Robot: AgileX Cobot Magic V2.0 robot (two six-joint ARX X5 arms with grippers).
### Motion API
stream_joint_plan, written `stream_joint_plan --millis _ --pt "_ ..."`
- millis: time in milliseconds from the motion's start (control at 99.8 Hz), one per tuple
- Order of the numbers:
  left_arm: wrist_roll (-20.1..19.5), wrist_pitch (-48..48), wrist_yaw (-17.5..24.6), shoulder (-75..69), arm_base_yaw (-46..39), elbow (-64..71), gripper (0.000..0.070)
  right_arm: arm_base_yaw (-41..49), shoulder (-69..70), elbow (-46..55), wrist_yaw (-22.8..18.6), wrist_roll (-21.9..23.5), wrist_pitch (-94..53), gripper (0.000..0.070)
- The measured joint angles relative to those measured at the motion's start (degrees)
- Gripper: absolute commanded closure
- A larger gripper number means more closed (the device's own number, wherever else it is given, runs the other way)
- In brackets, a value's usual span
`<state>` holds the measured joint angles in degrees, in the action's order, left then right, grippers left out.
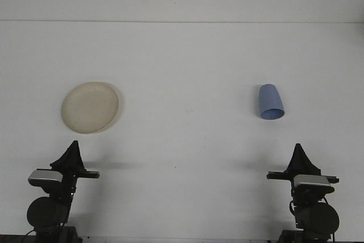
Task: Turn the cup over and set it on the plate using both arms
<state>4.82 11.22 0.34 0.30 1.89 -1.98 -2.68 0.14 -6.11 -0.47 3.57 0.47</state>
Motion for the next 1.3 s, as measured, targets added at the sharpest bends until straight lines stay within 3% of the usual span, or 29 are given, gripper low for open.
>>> stream_joint_plan --millis 240,671,921,1152,1212,1302 --pt "0.00 0.00 0.00 0.00 0.00 0.02 0.0689 0.00 4.61 -12.92 0.00 -0.15 -11.93 0.0700" --pt "0.00 0.00 0.00 0.00 0.00 0.02 0.0689 0.00 29.35 -36.76 0.00 -0.35 -33.22 0.0700" --pt "0.00 0.00 0.00 0.00 0.00 0.02 0.0689 0.00 41.05 -41.24 0.00 -0.37 -39.87 0.0700" --pt "0.00 0.00 0.00 0.00 0.00 0.02 0.0689 0.00 42.71 -41.24 0.00 -0.35 -40.48 0.0699" --pt "0.00 0.00 0.00 0.00 0.00 0.02 0.0689 0.00 42.71 -41.24 0.00 -0.35 -40.48 0.0651" --pt "0.00 0.00 0.00 0.00 0.00 0.02 0.0689 0.00 42.71 -41.24 0.00 -0.35 -40.48 0.0481"
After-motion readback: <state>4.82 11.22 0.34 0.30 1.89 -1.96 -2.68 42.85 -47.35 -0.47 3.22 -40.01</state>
